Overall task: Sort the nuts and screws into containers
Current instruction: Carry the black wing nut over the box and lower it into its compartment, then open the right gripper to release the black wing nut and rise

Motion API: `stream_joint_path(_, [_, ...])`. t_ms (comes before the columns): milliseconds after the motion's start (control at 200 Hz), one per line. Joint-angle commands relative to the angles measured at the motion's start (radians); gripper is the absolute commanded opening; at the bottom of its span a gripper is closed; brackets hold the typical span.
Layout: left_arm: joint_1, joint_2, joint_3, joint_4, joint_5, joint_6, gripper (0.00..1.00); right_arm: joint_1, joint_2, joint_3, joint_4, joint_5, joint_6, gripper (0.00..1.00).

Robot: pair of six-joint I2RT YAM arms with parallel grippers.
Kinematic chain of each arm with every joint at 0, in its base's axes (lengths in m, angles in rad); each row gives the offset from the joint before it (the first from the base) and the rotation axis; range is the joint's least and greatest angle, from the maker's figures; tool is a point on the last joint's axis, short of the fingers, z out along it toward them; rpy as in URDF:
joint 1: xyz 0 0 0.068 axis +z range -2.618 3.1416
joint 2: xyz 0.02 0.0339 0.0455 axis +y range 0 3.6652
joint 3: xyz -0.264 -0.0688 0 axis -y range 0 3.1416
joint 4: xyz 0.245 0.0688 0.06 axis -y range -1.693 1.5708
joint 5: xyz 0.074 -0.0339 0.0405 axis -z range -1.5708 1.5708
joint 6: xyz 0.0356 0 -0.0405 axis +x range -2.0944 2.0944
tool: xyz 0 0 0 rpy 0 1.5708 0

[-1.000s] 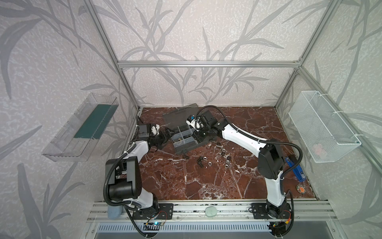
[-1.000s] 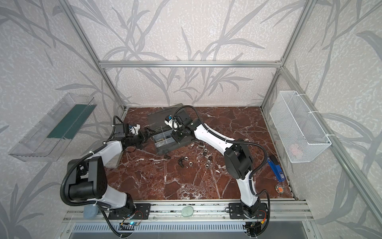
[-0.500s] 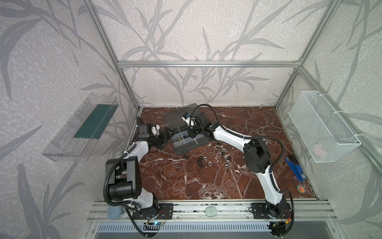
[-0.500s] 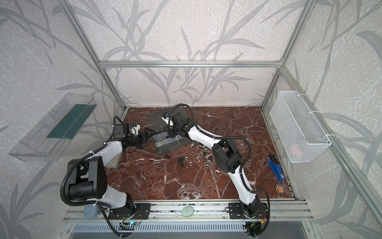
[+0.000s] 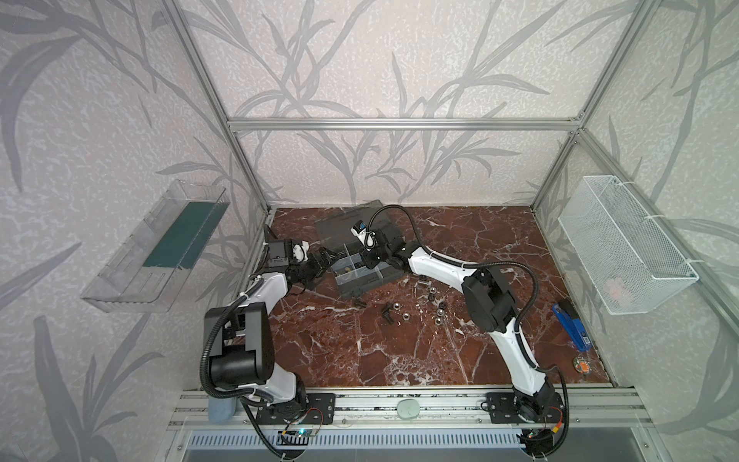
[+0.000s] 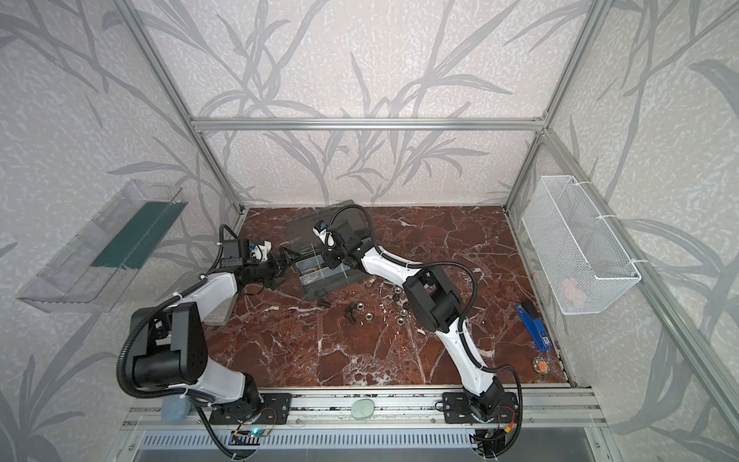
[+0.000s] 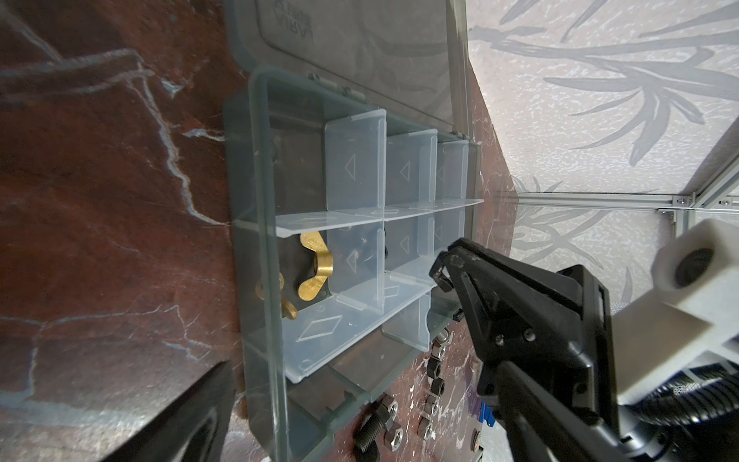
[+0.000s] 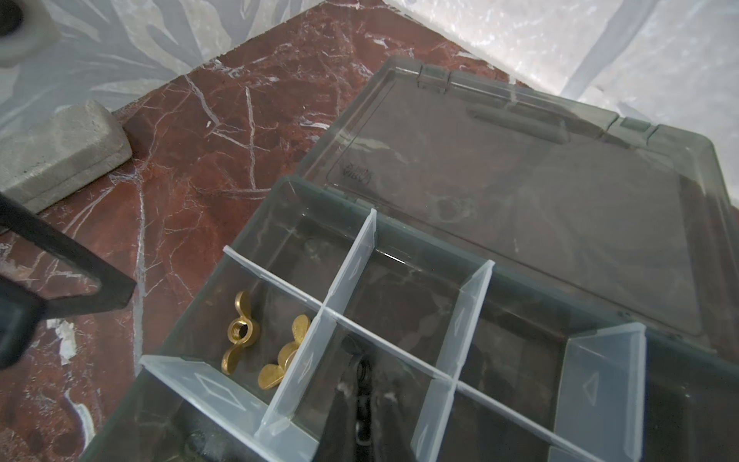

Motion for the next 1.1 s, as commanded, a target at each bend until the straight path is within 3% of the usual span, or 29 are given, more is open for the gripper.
stream_joint_path(0, [0.005,-0.007,-0.013,0.01,0.013,-0.001,0.99,0.0,0.011,0.013,0.013,0.014,0.005,0.0])
stream_joint_path(200, [0.006,-0.007,-0.012,0.011,0.013,0.0,0.99,0.001,0.021,0.018,0.009,0.014,0.009,0.0])
stream_joint_path(475, [0.005,-0.009,-0.015,0.011,0.015,-0.001,0.99,0.002,0.031,0.022,0.003,0.017,0.009,0.08])
stream_joint_path(760, [0.006,-0.011,-0.017,0.01,0.012,0.0,0.99,-0.001,0.022,0.023,-0.005,0.023,0.002,0.3])
stream_joint_path(1095, [0.005,-0.018,-0.015,0.007,0.012,0.0,0.99,-0.008,-0.077,-0.042,-0.024,0.009,-0.026,0.37])
